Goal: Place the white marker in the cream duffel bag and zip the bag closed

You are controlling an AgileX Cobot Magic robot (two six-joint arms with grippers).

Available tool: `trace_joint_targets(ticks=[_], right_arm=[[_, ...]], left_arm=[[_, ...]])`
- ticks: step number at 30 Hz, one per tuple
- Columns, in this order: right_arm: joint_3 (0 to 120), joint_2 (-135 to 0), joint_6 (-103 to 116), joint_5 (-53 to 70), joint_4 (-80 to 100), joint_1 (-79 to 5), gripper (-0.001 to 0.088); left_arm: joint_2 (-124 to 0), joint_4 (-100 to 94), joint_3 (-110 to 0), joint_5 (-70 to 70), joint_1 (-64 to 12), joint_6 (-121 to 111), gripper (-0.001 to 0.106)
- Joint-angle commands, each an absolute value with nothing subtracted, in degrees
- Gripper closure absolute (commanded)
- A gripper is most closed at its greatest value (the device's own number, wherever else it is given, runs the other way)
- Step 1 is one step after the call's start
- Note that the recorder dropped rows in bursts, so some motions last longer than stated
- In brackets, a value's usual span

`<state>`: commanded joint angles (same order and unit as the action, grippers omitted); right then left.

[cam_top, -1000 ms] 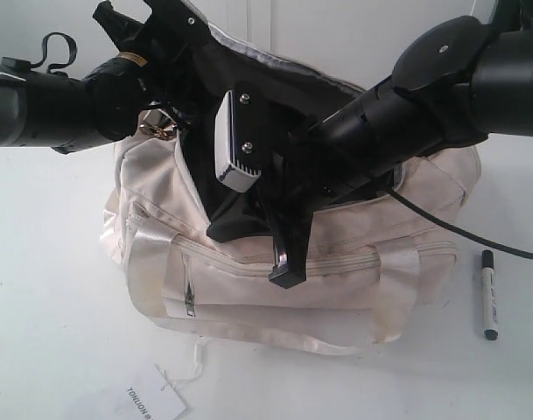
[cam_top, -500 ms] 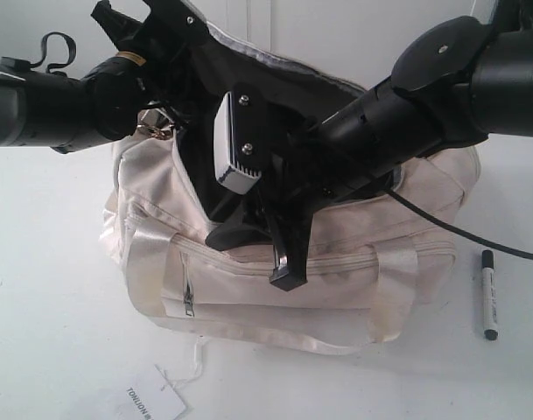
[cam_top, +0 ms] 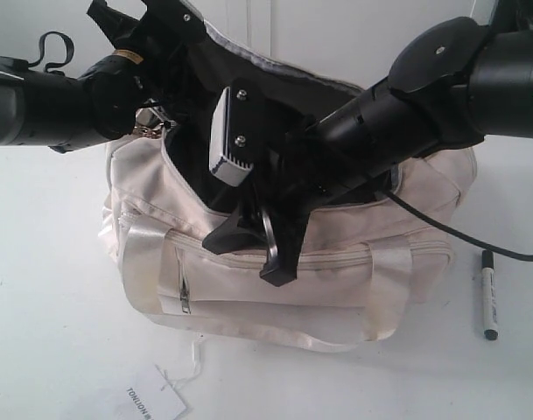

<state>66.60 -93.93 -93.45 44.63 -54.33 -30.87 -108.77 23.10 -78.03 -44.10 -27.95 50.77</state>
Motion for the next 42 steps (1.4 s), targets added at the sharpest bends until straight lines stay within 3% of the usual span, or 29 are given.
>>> trace_joint_targets(ticks=[5,28,31,33,34,37,40,42], right_arm=[[66.6,-93.93,-92.24,43.35,-54.33,-30.87,0.0354],[66.6,-88.71,-68.38,34.75,-50.44,-30.63,0.035],[66.6,-88.08,-63.96,34.75,-50.31,-30.63,0.0428],[66.6,-87.76,-62.29,34.85,-50.3,-30.63,0.052],[66.6,-87.26,-61.25,34.85,-50.3,-30.63,0.0627],[66.6,-86.5,-61.25,35.08,-50.3,-30.63,0.0752],[66.6,-85.74,-61.25,35.81,-50.3,-30.63,0.0854],[66.6,-85.23,-61.25,36.94,-50.21,-30.63,0.0868]], left_arm=[[-108.77,23.1,-78.03,-44.1,-27.95,50.77,0.105],[-108.77,23.1,-78.03,-44.1,-27.95,50.77,0.105],[-108.77,23.1,-78.03,-44.1,-27.95,50.77,0.105],[-108.77,23.1,-78.03,-44.1,-27.95,50.77,0.105],[-108.77,23.1,-78.03,-44.1,-27.95,50.77,0.105],[-108.77,23.1,-78.03,-44.1,-27.95,50.77,0.105],[-108.77,23.1,-78.03,-44.1,-27.95,50.77,0.105],[-108.77,23.1,-78.03,-44.1,-27.95,50.77,0.105]])
